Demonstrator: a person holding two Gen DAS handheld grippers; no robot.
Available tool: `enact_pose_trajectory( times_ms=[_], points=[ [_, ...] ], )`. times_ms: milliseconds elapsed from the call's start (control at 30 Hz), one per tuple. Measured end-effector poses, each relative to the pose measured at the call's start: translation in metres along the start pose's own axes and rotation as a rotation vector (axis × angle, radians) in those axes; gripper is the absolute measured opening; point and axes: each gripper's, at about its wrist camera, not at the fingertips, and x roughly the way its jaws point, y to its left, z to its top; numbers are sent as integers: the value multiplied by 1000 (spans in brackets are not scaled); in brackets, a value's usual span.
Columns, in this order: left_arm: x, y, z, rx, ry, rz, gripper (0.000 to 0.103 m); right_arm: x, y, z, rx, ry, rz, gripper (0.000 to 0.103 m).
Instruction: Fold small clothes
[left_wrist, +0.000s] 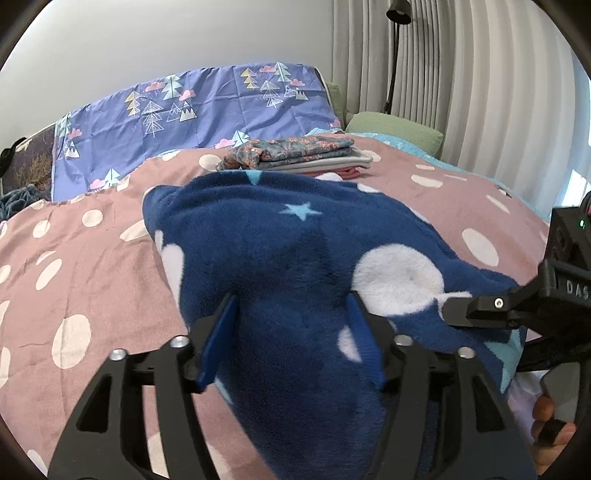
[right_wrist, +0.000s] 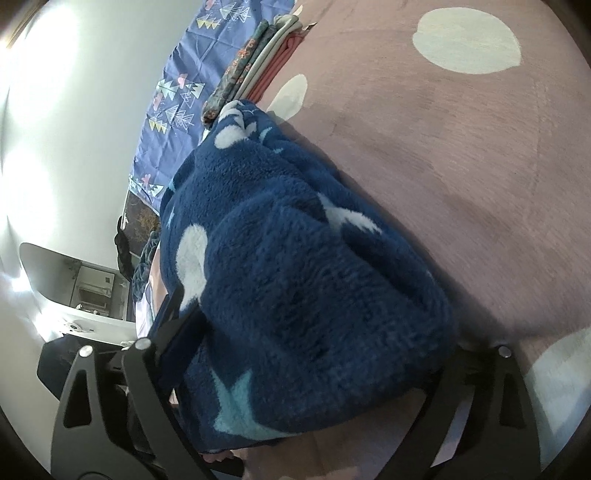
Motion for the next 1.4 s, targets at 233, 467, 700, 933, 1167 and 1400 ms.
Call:
enact_pose_trajectory(
  times_ms=[233, 467, 700, 933, 1167, 1400],
  points=[
    [23, 63, 27, -232, 23, -46, 97, 0, -1, -1, -30, -6, 14, 95],
    [98, 108, 43, -411, 123, -202, 102, -2, -2, -4, -32, -3, 25, 98],
    [157, 122, 42, -455, 168, -368, 102, 1, 1, 0, -36, -15, 21, 101],
    [173, 119, 52, -390, 190, -389, 102, 2, 6, -5, -59, -66, -10, 101],
    [173, 124, 51, -387, 168, -383, 102, 2, 6, -5, -59, -69, -10, 101],
    [160, 124, 49, -389, 153, -365, 95, 2, 7, -4, -61, -68, -9, 101]
  ],
)
